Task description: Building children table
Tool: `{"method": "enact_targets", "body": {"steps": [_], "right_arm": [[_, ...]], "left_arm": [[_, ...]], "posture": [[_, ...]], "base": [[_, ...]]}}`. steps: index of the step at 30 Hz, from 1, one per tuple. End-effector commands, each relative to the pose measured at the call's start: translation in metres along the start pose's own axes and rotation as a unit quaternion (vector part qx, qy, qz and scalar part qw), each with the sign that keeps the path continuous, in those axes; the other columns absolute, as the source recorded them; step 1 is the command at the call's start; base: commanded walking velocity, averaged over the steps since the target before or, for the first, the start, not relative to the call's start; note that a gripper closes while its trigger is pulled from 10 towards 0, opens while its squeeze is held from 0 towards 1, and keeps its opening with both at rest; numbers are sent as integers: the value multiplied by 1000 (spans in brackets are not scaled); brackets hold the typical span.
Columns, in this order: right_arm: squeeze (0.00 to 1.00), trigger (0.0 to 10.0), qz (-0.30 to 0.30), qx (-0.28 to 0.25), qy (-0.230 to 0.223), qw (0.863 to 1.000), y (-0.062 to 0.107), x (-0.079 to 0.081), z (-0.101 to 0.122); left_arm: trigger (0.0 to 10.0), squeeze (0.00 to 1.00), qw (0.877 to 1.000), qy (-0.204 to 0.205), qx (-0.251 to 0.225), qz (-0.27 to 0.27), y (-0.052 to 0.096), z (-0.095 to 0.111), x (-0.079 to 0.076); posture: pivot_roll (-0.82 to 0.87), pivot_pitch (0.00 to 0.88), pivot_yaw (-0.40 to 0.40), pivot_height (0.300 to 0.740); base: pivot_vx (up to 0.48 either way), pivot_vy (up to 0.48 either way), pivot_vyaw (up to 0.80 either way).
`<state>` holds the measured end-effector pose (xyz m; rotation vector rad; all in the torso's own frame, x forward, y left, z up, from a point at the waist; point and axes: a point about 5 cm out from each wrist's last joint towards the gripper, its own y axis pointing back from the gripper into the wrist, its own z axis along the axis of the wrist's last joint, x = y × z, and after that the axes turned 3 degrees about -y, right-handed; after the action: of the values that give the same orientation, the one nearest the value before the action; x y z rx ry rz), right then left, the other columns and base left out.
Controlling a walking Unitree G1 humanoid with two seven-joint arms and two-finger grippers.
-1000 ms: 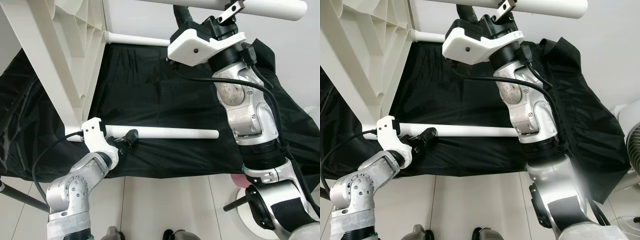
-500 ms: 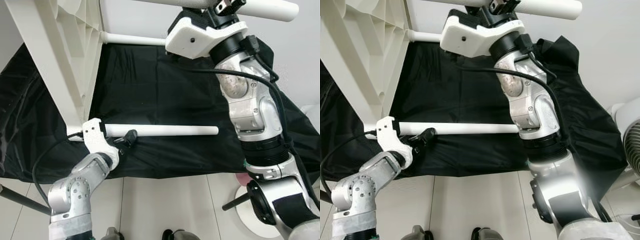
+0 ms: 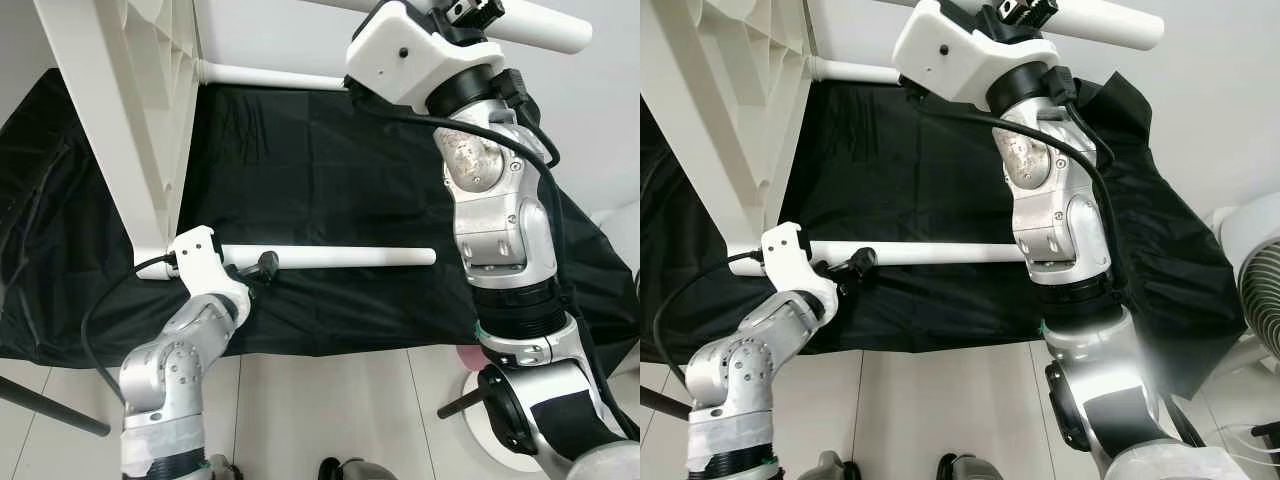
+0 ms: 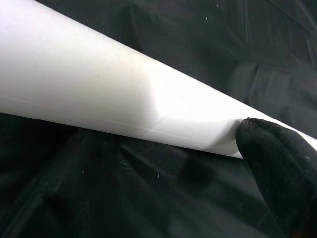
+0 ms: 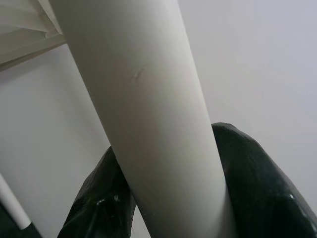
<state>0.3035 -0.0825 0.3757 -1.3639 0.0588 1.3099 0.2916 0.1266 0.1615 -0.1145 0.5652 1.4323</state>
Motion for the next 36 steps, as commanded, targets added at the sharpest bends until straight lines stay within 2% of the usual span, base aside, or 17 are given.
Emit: {"method": "enact_targets", "body": {"steps": [1, 9, 10, 11, 12, 16, 18, 19, 21, 22, 24, 29, 30, 33, 34, 35, 36], "right_arm": [[0, 0, -30, 33, -153, 987, -1, -5, -4], [0, 0, -40, 44, -177, 982, -5, -10, -4], [0, 0, -42, 45, -180, 982, -6, -11, -3], [0, 0, -43, 45, -185, 981, -7, -11, -3], [0, 0, -44, 46, -191, 980, -8, -13, -2], [0, 0, -46, 48, -204, 977, -9, -15, -2], [0, 0, -48, 56, -234, 969, -9, -15, -7], [0, 0, -48, 56, -234, 969, -9, -15, -7], [0, 0, -48, 64, -260, 962, -9, -12, -14], [0, 0, -48, 64, -260, 962, -9, -12, -14], [0, 0, -50, 69, -270, 959, -7, -10, -21], [0, 0, -52, 69, -280, 956, -9, -11, -23], [0, 0, -52, 67, -286, 955, -12, -14, -21], [0, 0, -54, 60, -307, 948, -14, -19, -18], [0, 0, -54, 53, -315, 946, -15, -24, -15], [0, 0, -54, 53, -315, 946, -15, -24, -15], [0, 0, -56, 48, -315, 946, -13, -30, -16]], "left_arm": [[10000, 0, 998, 6, -40, 48, -6, 14, -5], [10000, 0, 995, 38, -69, 58, -12, 24, -18], [8980, 0, 994, 45, -70, 64, -13, 24, -19], [2941, 0, 994, 45, -75, 71, -15, 25, -20], [235, 0, 991, 52, -88, 82, -15, 28, -19], [0, 0, 987, 62, -105, 109, -17, 35, -15], [0, 0, 980, 70, -142, 122, -20, 51, -14], [0, 0, 980, 70, -142, 122, -20, 51, -14], [0, 0, 974, 75, -183, 112, -22, 69, -20], [0, 0, 974, 75, -183, 112, -22, 69, -20], [0, 0, 969, 89, -209, 97, -27, 84, -31], [0, 0, 967, 99, -222, 76, -30, 92, -42], [0, 0, 964, 91, -242, 60, -29, 100, -49], [0, 0, 960, 92, -261, 40, -28, 109, -56], [0, 0, 954, 79, -288, 31, -24, 120, -60], [0, 0, 954, 79, -288, 31, -24, 120, -60], [0, 0, 946, 71, -315, 21, -18, 132, -63]], "posture": [[-12, 151, -20, 740], [-20, 157, -23, 740], [-20, 157, -23, 740], [-22, 158, -24, 740], [-24, 159, -24, 740], [-27, 159, -25, 740], [-27, 158, -31, 740], [-27, 158, -31, 740], [-30, 158, -32, 740], [-30, 158, -32, 740], [-31, 156, -34, 740], [-35, 156, -33, 740], [-37, 156, -31, 740], [-37, 157, -29, 740], [-40, 156, -25, 740], [-40, 156, -25, 740], [-46, 158, -25, 740]], "base": [[0, 0, 0], [0, 0, 0], [0, 0, 0], [0, 0, 0], [0, 0, 0], [0, 0, 0], [0, 0, 0], [0, 0, 0], [0, 0, 0], [0, 0, 0], [0, 0, 0], [0, 0, 0], [0, 0, 0], [0, 0, 0], [0, 0, 0], [0, 0, 0], [0, 0, 0]]}}
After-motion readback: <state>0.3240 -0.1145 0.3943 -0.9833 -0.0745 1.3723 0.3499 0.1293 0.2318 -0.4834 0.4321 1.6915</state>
